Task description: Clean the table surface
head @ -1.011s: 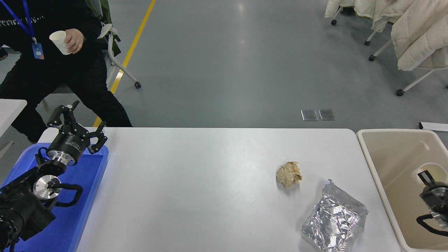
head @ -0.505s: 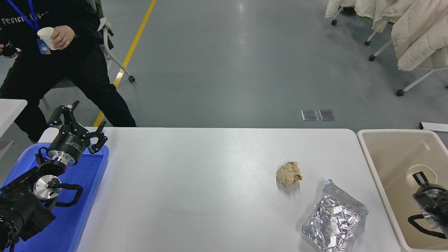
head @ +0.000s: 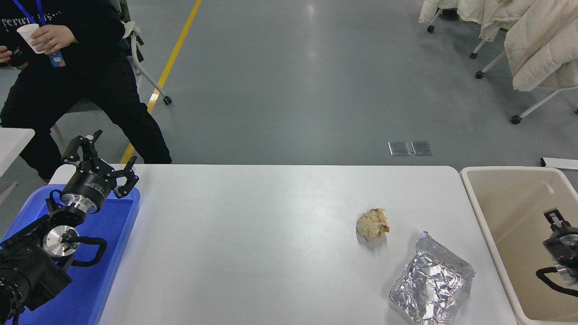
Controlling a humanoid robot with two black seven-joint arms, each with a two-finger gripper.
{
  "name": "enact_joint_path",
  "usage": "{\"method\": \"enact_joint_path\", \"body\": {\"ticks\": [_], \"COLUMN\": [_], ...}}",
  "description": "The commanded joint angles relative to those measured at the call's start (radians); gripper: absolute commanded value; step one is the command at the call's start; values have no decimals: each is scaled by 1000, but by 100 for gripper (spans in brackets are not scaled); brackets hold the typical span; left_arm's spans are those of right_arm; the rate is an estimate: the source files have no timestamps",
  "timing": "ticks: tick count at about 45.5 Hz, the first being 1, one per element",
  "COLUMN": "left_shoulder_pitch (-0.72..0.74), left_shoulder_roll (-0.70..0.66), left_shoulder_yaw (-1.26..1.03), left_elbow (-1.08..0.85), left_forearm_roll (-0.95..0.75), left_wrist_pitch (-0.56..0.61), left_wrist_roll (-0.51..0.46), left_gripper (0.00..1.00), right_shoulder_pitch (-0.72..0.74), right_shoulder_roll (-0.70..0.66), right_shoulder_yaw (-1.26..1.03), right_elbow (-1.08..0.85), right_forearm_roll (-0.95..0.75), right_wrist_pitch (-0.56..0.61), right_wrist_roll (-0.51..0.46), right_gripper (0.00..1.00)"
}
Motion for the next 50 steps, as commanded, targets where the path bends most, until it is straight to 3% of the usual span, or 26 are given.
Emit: {"method": "enact_joint_path", "body": {"ticks": [1, 12, 23, 29, 40, 50], "left_shoulder_pitch": [0, 0, 0, 0, 0, 0], "left_shoulder_roll": [-1, 0, 0, 0, 0, 0], "left_shoulder_yaw": [0, 1, 0, 0, 0, 0], "left_elbow": [0, 0, 0, 0, 0, 0], "left_forearm_roll": [0, 0, 0, 0, 0, 0], "left_wrist_pitch": [0, 0, 1, 1, 1, 0], "left_wrist_roll": [0, 0, 0, 0, 0, 0], "left_gripper": [100, 100, 100, 100, 100, 100], "right_shoulder_pitch": [26, 110, 95, 52, -34, -160], "right_shoulder_roll": [-74, -290, -473, -516, -477, -274], "right_shoulder_yaw": [1, 61, 522, 621, 703, 970], "right_elbow": [19, 294, 639, 812, 986, 1004], "right_forearm_roll": [-1, -1, -1, -16, -18, -18], "right_wrist_pitch": [3, -4, 12, 16, 30, 75], "right_wrist_roll": [7, 65, 80, 80, 80, 80], "right_gripper": [100, 100, 100, 100, 100, 100]}}
